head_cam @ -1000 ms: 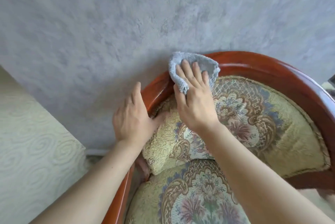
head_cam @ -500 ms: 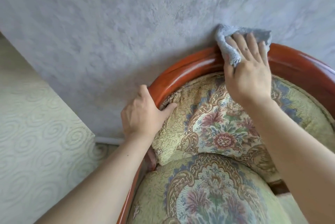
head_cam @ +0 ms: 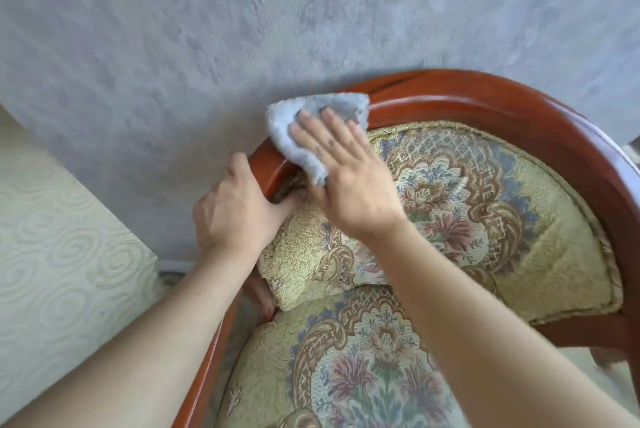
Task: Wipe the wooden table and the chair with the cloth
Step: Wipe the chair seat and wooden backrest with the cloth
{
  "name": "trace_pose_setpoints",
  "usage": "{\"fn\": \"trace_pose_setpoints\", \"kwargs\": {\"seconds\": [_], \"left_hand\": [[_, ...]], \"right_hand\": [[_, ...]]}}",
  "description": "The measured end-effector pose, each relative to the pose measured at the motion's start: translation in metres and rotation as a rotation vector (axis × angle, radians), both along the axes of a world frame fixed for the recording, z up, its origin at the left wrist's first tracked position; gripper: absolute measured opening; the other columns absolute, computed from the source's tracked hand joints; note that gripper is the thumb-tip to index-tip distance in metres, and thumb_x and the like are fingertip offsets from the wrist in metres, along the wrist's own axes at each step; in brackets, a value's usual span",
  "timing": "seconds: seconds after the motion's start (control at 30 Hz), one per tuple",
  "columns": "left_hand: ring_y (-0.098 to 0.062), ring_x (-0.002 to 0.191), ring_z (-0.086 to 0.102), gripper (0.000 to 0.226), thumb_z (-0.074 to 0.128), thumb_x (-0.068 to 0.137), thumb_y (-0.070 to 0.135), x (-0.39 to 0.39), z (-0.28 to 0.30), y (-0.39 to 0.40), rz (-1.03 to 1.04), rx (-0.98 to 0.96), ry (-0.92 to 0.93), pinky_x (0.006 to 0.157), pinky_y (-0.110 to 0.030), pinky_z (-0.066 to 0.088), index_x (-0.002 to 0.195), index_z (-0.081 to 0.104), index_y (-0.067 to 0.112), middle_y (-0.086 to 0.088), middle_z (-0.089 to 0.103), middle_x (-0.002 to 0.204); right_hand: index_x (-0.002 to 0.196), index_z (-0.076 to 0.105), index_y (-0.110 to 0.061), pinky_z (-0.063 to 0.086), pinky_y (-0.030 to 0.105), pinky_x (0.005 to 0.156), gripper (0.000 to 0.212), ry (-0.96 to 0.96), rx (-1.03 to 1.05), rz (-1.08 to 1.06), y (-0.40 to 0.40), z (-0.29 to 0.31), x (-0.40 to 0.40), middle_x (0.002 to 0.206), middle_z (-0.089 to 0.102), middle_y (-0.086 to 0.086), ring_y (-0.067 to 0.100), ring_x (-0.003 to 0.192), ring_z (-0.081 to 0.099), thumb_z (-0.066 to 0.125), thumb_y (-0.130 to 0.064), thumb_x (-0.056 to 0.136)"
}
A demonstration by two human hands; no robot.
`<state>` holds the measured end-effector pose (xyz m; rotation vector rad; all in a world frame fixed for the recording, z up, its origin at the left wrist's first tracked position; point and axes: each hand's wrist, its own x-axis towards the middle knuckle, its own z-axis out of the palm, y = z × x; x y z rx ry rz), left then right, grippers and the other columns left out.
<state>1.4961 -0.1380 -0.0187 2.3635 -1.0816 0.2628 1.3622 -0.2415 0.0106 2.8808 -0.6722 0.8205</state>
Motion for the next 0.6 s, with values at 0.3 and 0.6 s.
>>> {"fn": "trace_pose_setpoints", "kwargs": {"seconds": [0.3,0.6], "left_hand": [[-0.033,0.072,0.070,0.083,0.055,0.065,0.094,0.005,-0.005,-0.001,0.026,-0.022,-0.003,0.061,-0.035,0.038,0.105,0.046,0.021,-0.007,0.069,0.085],[-0.037,0.148,0.028,0.140,0.053,0.050,0.097,-0.032,0.022,-0.042,-0.184,-0.054,-0.117,0.114,-0.060,0.027,0.155,0.020,0.011,-0.016,0.032,0.158]], "right_hand": [[0.157,0.026,-0.017,0.005,0.041,0.126,0.057,-0.260,0.036,-0.741,-0.071,0.020,-0.130,0.165,0.022,0.002,0.023,0.154,0.011,0.029,-0.029,0.101],[0.156,0.027,-0.011,0.000,0.045,0.125,0.058,-0.450,0.119,-0.677,-0.051,-0.042,-0.113,0.164,0.022,0.009,0.027,0.154,0.009,0.028,-0.030,0.101]]}}
